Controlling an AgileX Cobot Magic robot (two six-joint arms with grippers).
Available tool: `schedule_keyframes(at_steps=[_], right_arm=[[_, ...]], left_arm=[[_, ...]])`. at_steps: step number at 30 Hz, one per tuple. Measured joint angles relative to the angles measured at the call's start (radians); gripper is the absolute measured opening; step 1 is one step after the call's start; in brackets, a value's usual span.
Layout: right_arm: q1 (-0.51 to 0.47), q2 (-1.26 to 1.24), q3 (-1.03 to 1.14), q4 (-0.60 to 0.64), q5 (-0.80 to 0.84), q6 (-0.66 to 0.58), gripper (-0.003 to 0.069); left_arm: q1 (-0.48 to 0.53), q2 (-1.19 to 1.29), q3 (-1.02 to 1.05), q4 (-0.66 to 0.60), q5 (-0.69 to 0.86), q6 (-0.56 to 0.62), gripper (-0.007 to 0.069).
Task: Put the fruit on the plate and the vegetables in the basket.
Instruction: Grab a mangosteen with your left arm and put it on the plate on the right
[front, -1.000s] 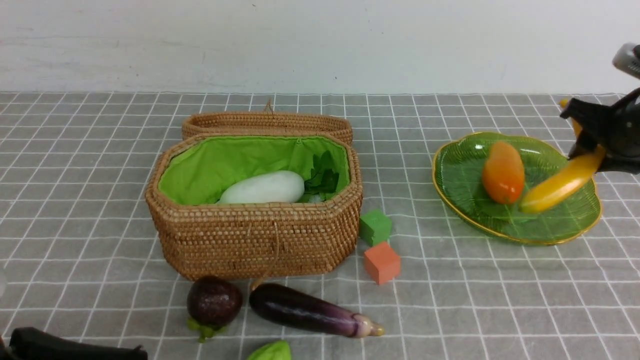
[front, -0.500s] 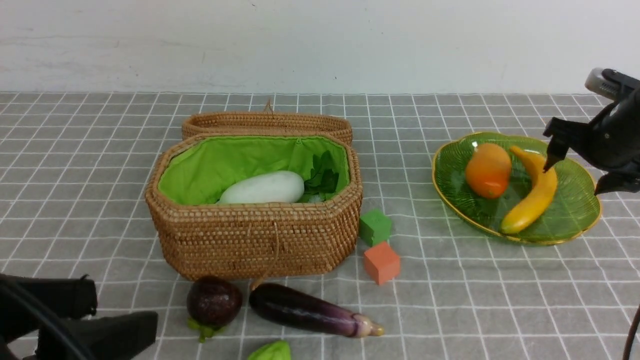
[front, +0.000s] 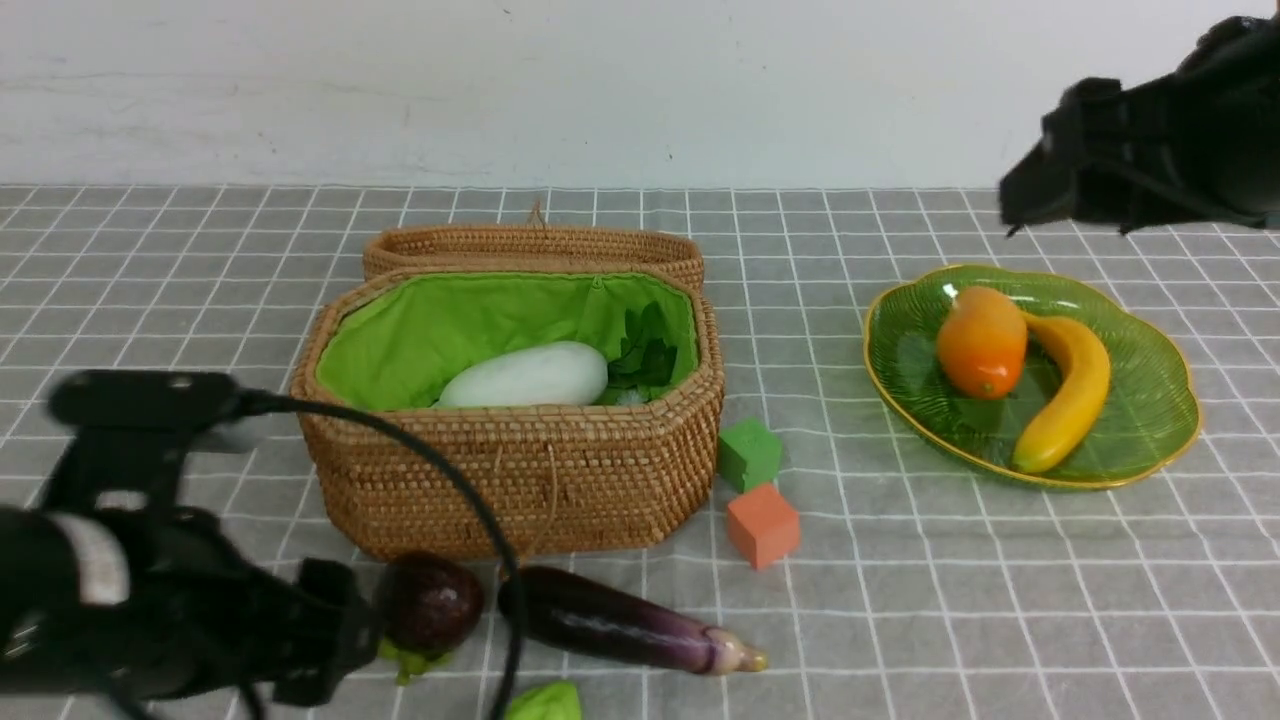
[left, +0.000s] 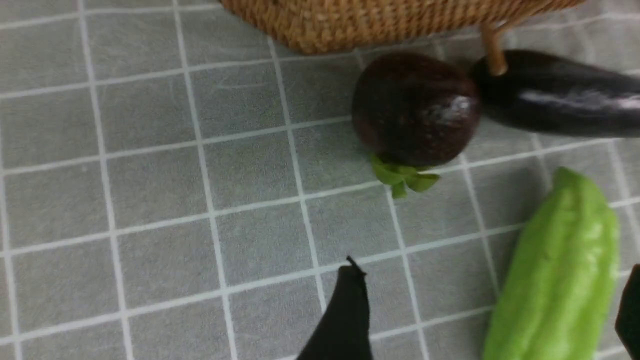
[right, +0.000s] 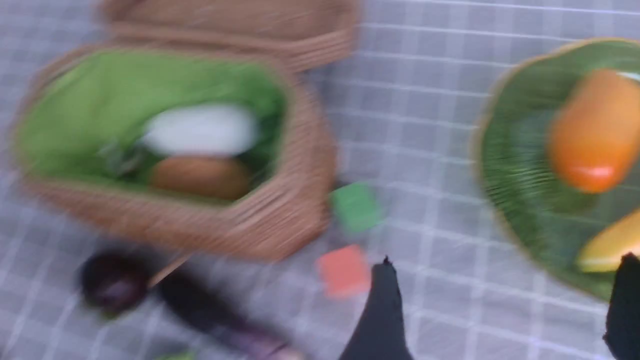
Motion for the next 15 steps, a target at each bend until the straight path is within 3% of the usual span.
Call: schedule_keyframes(at_steps=[6, 12, 15], right_arm=[[0.177, -0.149, 0.148, 0.009, 0.039, -0.049, 0.0555], [0.221, -0.201, 0.235, 0.029, 0.081, -0.054, 0.0554], [0.221, -0.232, 0.241, 0.054, 0.098, -0.056, 0.0552]], left_arm=[[0.000, 0.234, -0.088, 0.014, -0.076, 0.063, 0.0657], [-0.001, 0.359, -0.130, 0.015, -0.134, 0.074, 0.0647], [-0.001, 0.421, -0.131, 0.018, -0.149, 0.074, 0.0607]])
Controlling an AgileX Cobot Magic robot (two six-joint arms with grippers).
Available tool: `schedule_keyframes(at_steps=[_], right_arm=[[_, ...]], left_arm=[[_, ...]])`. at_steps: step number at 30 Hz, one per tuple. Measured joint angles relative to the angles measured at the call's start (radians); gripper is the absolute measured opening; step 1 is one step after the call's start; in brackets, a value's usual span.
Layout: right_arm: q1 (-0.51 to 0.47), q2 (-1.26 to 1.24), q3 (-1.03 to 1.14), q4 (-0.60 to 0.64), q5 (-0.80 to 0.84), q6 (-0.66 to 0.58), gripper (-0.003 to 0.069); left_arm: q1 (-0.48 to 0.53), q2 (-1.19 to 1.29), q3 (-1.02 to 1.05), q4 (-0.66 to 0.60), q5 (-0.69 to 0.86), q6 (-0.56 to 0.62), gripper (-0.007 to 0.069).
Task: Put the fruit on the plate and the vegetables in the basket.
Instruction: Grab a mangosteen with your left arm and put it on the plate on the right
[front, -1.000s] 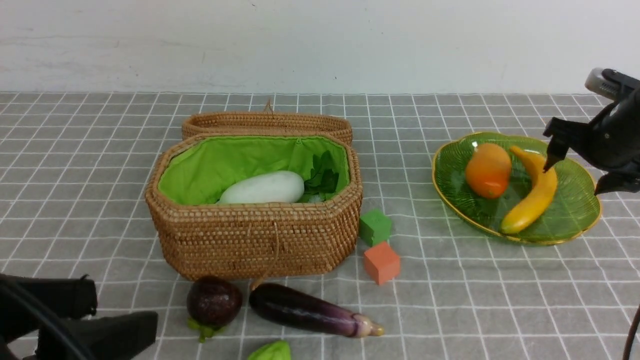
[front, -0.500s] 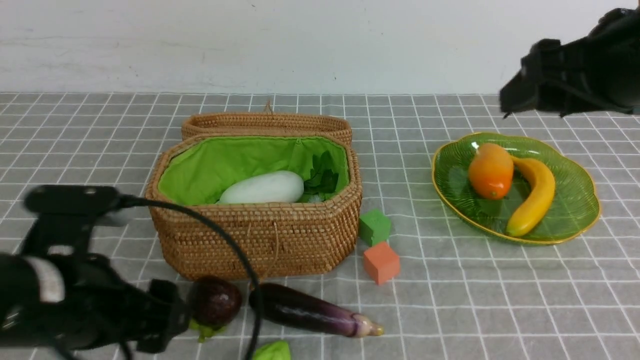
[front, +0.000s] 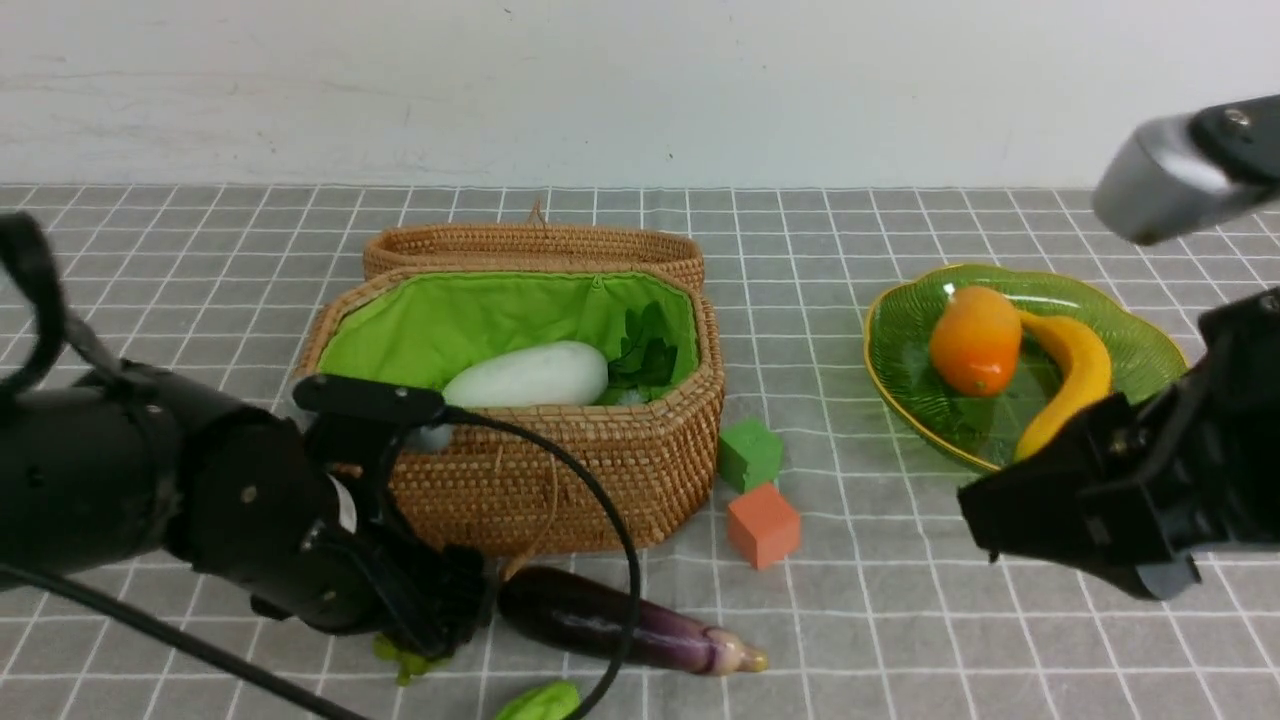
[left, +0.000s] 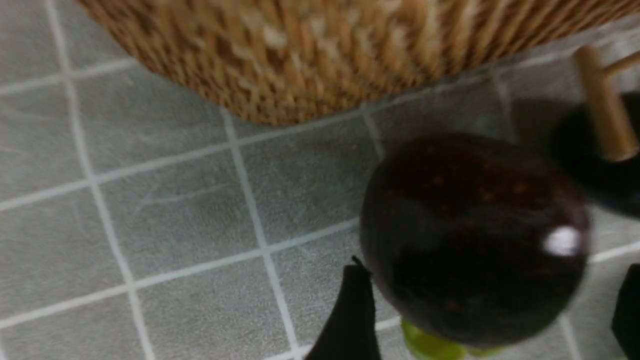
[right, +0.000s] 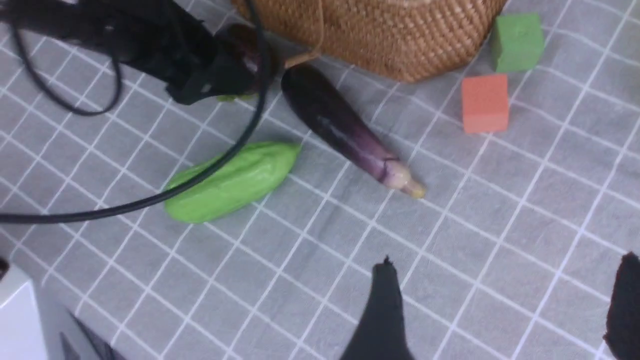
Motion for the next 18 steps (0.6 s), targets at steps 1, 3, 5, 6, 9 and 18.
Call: schedule_keyframes(at_steps=[1, 3, 5, 6, 9, 18], right_arm=[[0.000, -0.012, 0.000, 0.007, 0.000, -0.001, 0.0552], [0.000, -0.035, 0.000, 0.020, 0.001, -0.007, 0.0552], [0.000, -0.062, 0.000, 0.025, 0.007, -0.007, 0.0550], [0.000, -0.076, 0.000, 0.025, 0.010, -0.007, 0.0550], [0.000, -0.120, 0.000, 0.029, 0.018, -0.007, 0.0550], [0.000, -0.212, 0.000, 0.022, 0.108, -0.007, 0.0549]], left_arm=[[0.000, 0.014, 0.000, 0.000, -0.011, 0.001, 0.0584], [0.000, 0.035, 0.000, 0.000, -0.033, 0.001, 0.0547], [0.000, 0.044, -0.001, 0.000, -0.058, 0.001, 0.0517], [0.000, 0.044, -0.002, 0.000, -0.063, 0.001, 0.0509], [0.000, 0.046, -0.003, 0.012, -0.064, 0.001, 0.0509], [-0.001, 0.046, -0.008, 0.022, -0.027, 0.000, 0.0509]])
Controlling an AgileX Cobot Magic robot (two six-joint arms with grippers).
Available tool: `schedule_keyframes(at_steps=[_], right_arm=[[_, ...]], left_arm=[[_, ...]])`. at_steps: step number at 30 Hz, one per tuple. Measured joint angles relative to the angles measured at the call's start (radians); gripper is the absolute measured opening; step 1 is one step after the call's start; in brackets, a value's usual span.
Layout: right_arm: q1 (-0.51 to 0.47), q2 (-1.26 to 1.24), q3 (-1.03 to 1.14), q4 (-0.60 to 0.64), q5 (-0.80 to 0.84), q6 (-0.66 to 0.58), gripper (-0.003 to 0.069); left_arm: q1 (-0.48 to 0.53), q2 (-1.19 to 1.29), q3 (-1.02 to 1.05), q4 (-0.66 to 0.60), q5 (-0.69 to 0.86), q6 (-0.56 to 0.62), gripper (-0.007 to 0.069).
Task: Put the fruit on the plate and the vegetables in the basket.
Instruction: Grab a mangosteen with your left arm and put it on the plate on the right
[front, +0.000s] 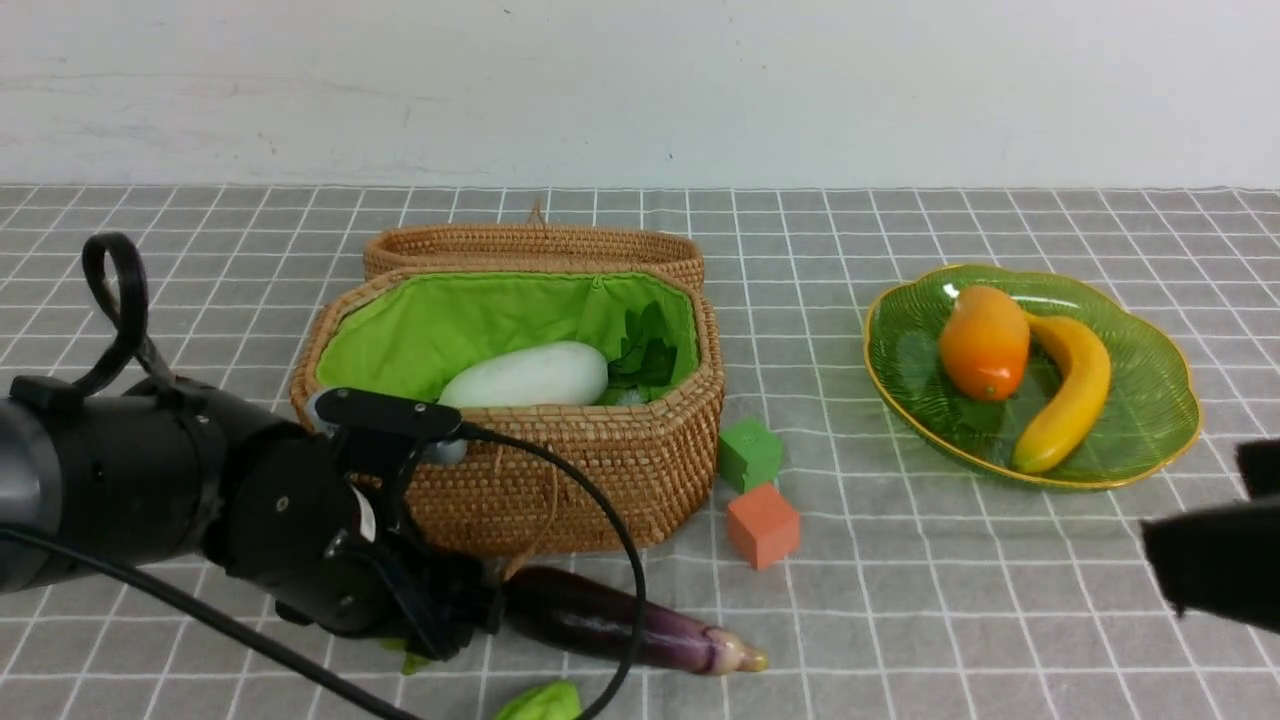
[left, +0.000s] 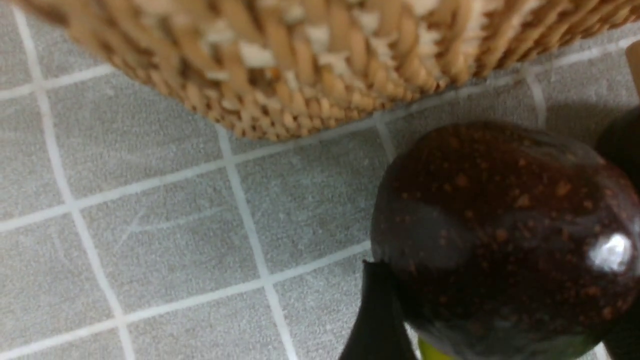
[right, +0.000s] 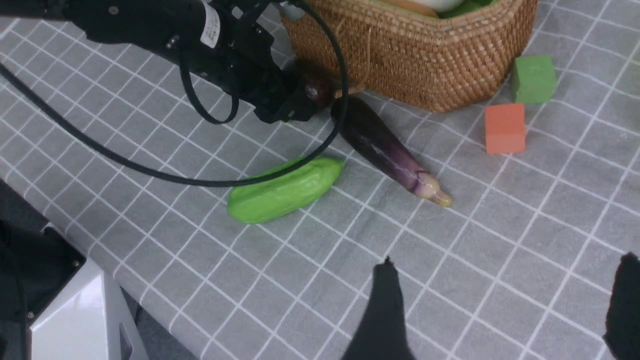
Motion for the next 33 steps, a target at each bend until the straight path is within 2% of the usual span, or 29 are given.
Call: schedule_keyframes(at_steps=[5, 21, 25, 29, 33], right_arm=[[0.001, -0.065, 0.000, -0.036, 0.085, 0.000, 0.0549], [0.002, -0.194, 0.177, -0.075, 0.086, -0.013, 0.0549], [0.002, -0.194, 0.200, -0.075, 0.073, -0.082, 0.0549], [0.002, -0.194, 0.200, -0.075, -0.008, -0.149, 0.0549], [0.002, -0.194, 0.200, -0.075, -0.114, -0.155, 0.0549]], left_arm=[[0.000, -0.014, 0.000, -0.012, 0.037, 0.000, 0.0509], [0.000, -0.210, 0.001, -0.027, 0.221, 0.023, 0.0509], [0.000, -0.265, 0.001, -0.047, 0.311, 0.077, 0.0509], [0.000, -0.304, -0.001, -0.138, 0.370, 0.178, 0.0509], [0.000, -0.308, -0.041, -0.245, 0.412, 0.302, 0.0508]])
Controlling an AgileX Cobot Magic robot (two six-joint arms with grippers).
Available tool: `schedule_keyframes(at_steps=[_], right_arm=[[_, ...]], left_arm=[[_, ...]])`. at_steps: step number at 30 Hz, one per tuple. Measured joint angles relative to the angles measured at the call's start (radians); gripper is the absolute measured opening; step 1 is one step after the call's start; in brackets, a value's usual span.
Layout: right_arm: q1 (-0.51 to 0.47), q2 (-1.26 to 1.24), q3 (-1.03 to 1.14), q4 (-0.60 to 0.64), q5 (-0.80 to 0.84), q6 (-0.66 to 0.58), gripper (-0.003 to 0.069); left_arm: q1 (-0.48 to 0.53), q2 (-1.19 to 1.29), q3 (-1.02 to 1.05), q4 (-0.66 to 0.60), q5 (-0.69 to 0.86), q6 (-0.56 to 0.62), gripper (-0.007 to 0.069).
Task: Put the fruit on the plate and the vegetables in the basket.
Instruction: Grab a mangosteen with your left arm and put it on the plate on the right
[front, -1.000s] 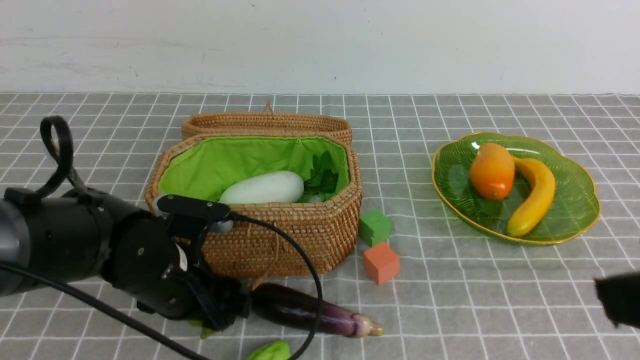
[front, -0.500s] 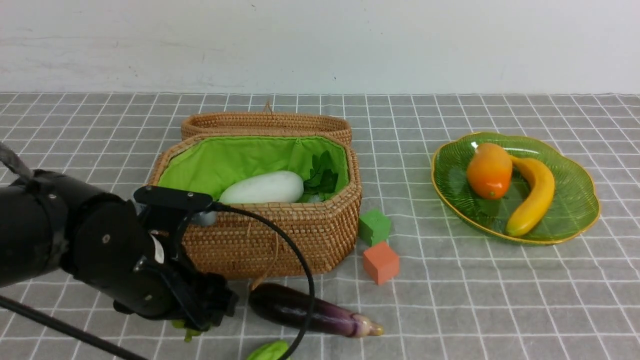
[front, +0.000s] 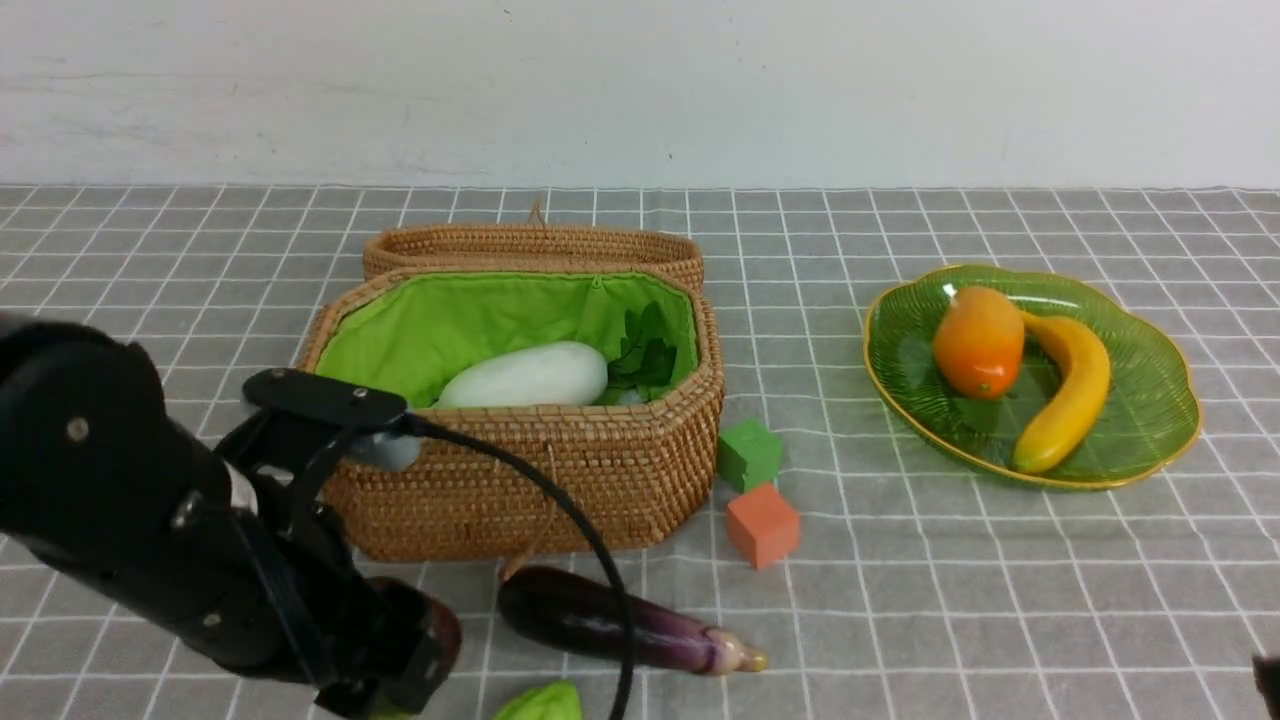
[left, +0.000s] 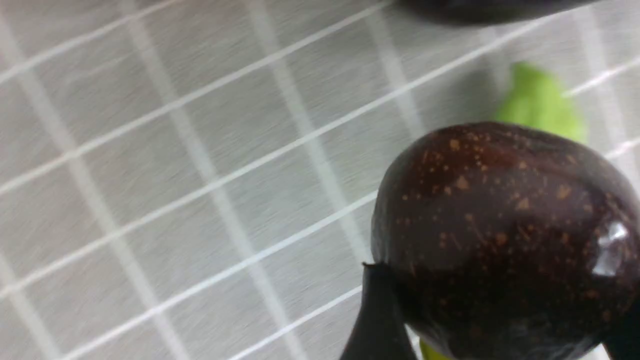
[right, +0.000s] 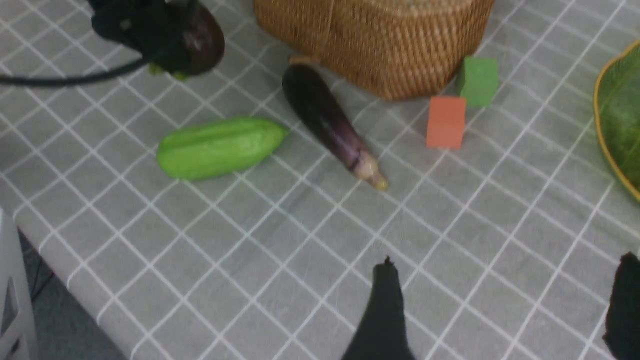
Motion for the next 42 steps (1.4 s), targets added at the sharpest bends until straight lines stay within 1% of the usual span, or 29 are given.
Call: schedule_keyframes(at_steps=[4, 5, 6, 7, 8, 10, 11, 13, 14, 15, 16, 17, 21, 24, 31, 36, 42], right_arm=[[0.000, 0.000, 0.000, 0.000, -0.048, -0.002, 0.0520], [0.000, 0.000, 0.000, 0.000, -0.049, -0.002, 0.0516], [0.000, 0.000, 0.000, 0.001, -0.053, -0.002, 0.0477], [0.000, 0.000, 0.000, 0.007, -0.057, -0.002, 0.0449], [0.000, 0.000, 0.001, 0.018, -0.064, -0.002, 0.0404], [0.000, 0.000, 0.001, 0.049, -0.082, -0.002, 0.0286], [0.000, 0.000, 0.001, 0.057, -0.085, -0.002, 0.0272], [0.000, 0.000, 0.001, 0.108, -0.125, -0.002, 0.0083], [0.000, 0.000, 0.001, 0.113, -0.130, -0.002, 0.0059], [0.000, 0.000, 0.001, 0.126, -0.137, -0.003, 0.0017], [0.000, 0.000, 0.001, 0.130, -0.142, -0.003, -0.0002], [0.000, 0.000, 0.001, 0.135, -0.144, -0.003, -0.0018], [0.000, 0.000, 0.001, 0.144, -0.144, -0.003, -0.0018], [0.000, -0.004, 0.001, 0.147, -0.130, -0.003, -0.0018], [0.000, -0.039, 0.001, 0.158, -0.143, -0.003, -0.0018], [0.000, -0.062, 0.001, 0.169, -0.170, -0.003, -0.0017], [0.000, -0.072, 0.001, 0.184, -0.187, -0.003, -0.0017]], left_arm=[[0.000, 0.008, -0.088, -0.119, 0.011, 0.091, 0.0508], [0.000, 0.008, -0.088, -0.119, 0.011, 0.097, 0.0508], [-0.001, 0.023, -0.139, -0.181, 0.018, 0.156, 0.0508], [-0.006, 0.034, -0.163, -0.205, 0.022, 0.184, 0.0508], [-0.020, 0.056, -0.200, -0.230, 0.030, 0.218, 0.0508], [-0.057, 0.099, -0.261, -0.249, 0.045, 0.265, 0.0508], [-0.063, 0.104, -0.268, -0.250, 0.048, 0.268, 0.0508], [-0.138, 0.185, -0.370, -0.245, 0.059, 0.287, 0.0508], [-0.150, 0.199, -0.388, -0.243, 0.060, 0.289, 0.0508], [-0.176, 0.236, -0.434, -0.236, 0.060, 0.290, 0.0508], [-0.199, 0.276, -0.472, -0.233, 0.059, 0.290, 0.0508], [-0.229, 0.350, -0.570, -0.230, 0.046, 0.278, 0.0508], [-0.258, 0.489, -0.734, -0.230, -0.013, 0.232, 0.0508], [-0.260, 0.641, -0.883, -0.250, -0.065, 0.173, 0.0508], [-0.270, 0.912, -1.185, -0.278, -0.112, 0.143, 0.0508], [-0.277, 1.054, -1.309, -0.284, -0.198, 0.111, 0.0508], [-0.279, 1.143, -1.335, -0.286, -0.349, -0.010, 0.0508]])
